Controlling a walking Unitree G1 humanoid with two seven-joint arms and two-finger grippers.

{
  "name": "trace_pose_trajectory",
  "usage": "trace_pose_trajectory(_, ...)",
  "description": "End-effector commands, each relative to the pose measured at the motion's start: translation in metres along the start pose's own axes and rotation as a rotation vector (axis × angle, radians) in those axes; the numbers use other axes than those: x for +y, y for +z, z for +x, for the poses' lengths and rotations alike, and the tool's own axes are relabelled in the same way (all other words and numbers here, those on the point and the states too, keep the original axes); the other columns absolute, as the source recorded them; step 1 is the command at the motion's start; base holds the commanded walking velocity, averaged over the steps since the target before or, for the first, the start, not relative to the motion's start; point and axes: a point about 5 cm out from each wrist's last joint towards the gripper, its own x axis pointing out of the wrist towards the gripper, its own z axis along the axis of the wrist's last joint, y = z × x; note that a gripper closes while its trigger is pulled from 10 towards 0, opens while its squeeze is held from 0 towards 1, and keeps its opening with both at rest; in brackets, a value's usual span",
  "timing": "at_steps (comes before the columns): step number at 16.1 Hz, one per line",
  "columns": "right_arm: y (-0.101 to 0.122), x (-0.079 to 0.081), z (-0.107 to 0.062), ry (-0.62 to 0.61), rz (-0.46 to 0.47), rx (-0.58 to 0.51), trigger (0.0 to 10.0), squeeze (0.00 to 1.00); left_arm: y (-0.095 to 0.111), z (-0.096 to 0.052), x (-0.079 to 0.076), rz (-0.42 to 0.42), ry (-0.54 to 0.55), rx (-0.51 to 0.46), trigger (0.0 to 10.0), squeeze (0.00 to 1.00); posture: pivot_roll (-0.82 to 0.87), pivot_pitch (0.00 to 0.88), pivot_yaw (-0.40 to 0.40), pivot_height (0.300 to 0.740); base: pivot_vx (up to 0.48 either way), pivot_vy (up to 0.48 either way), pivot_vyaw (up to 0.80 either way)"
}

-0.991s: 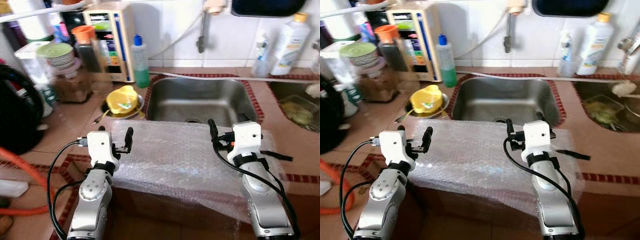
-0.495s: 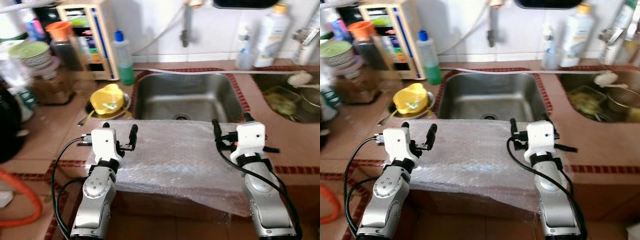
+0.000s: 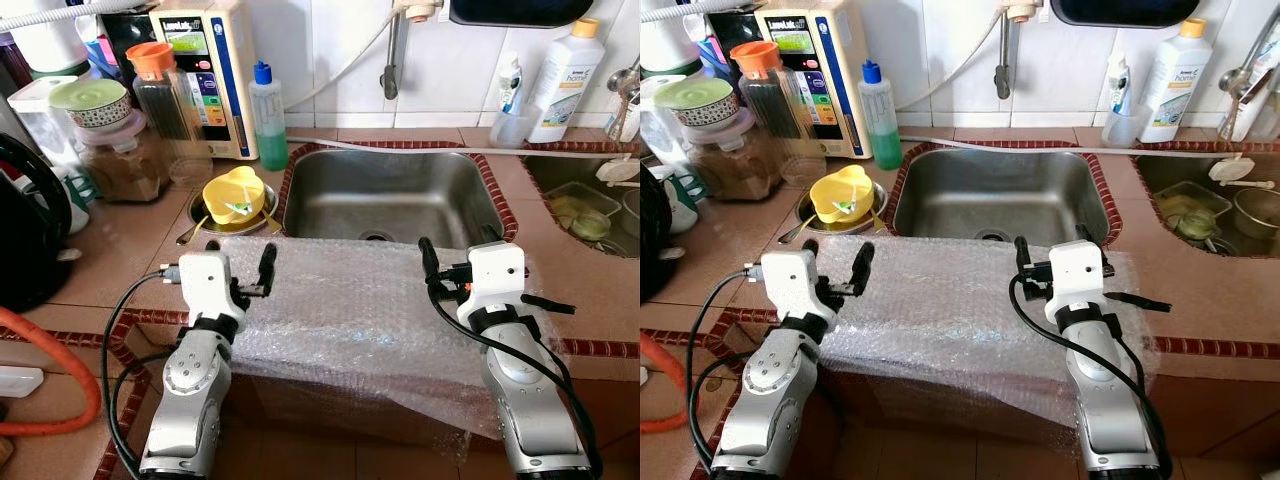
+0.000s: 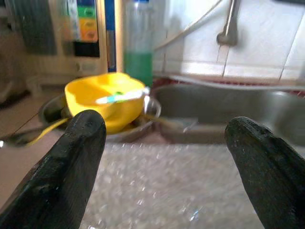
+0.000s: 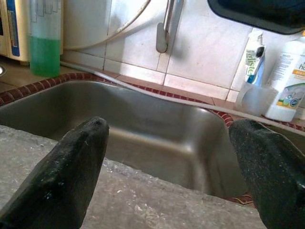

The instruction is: Kitchen organization

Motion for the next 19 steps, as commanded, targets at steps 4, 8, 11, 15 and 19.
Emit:
trace_pose_trajectory(4,0.014,-0.004,0.001,-0.016,-0.010,-0.058,10.0,0.00,0.009,0.003,-0.003,-0.013,-0.035,-0.024,10.0,0.00,-0.27,0.016,0.088,0.740,0.062,0.000,0.00)
trace_pose_trajectory(8,0.014,-0.003,0.000,-0.017,-0.014,-0.062,10.0,0.00,0.007,0.001,-0.005,-0.021,-0.050,-0.014,10.0,0.00,-0.27,0.021,0.091,0.740,0.066,0.000,0.00)
trace_pose_trajectory(11,0.016,-0.004,0.000,-0.020,-0.024,-0.071,10.0,0.00,0.007,0.001,-0.005,-0.023,-0.056,-0.011,10.0,0.00,-0.27,0.021,0.090,0.740,0.180,0.000,0.00)
trace_pose_trajectory(15,0.024,-0.010,0.000,-0.056,-0.078,-0.110,10.0,0.00,0.012,0.002,-0.006,-0.024,-0.058,-0.024,10.0,0.00,-0.27,0.023,0.089,0.740,0.140,0.000,0.00)
trace_pose_trajectory(19,0.025,-0.010,0.001,-0.049,-0.081,-0.115,10.0,0.00,0.016,0.005,-0.006,-0.023,-0.058,-0.039,10.0,0.00,-0.27,0.022,0.091,0.740,0.070,0.000,0.00)
